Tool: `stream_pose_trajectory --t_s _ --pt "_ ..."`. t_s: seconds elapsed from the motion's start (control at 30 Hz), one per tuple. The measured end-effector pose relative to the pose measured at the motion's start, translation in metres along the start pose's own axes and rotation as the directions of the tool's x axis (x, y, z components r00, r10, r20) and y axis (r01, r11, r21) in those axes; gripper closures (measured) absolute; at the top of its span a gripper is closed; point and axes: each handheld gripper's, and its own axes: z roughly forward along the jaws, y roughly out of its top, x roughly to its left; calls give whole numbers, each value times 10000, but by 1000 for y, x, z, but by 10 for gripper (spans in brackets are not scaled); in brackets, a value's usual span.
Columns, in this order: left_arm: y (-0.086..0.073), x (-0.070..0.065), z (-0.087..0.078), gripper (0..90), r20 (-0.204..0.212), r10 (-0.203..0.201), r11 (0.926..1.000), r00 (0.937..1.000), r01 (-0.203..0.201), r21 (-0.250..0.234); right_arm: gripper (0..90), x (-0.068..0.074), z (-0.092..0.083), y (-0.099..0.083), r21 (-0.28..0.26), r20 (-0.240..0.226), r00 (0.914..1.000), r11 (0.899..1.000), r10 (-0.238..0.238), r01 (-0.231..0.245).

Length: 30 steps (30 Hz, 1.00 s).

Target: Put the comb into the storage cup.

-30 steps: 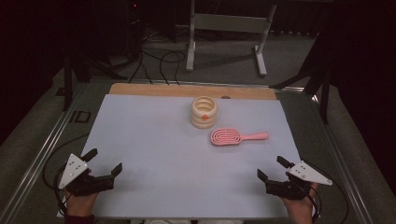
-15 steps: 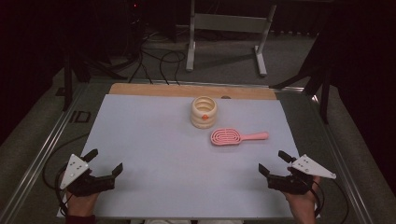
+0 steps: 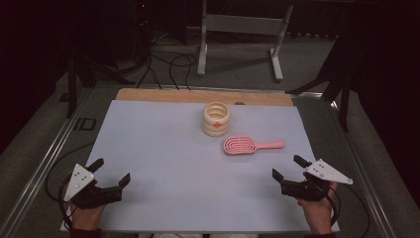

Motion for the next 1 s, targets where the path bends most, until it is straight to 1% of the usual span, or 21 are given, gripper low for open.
stream_pose_trajectory --t_s 0.07,0.23,0.5,0.7,0.9,1.0 --pt "0 0 0 0 14 36 10000 10000 -36 38 87 0 2 2 81 -12 9999 9999 -114 115" --pt "0 0 0 0 11 31 10000 10000 -31 25 87 -1 7 6 285 56 9997 9993 -227 226" --pt "-1 0 1 0 52 -104 9999 9999 104 34 87 0 15 13 358 57 9993 9987 -373 370" --pt "0 0 1 0 12 19 10000 10000 -19 63 87 5 26 19 502 -37 9984 9972 -562 563" --pt "0 0 1 0 -17 55 10000 10000 -55 83 87 7 33 25 488 -51 9983 9972 -572 574" --pt "0 -1 2 0 -17 65 9999 10000 -65 100 87 7 39 33 528 -49 9975 9961 -705 707"
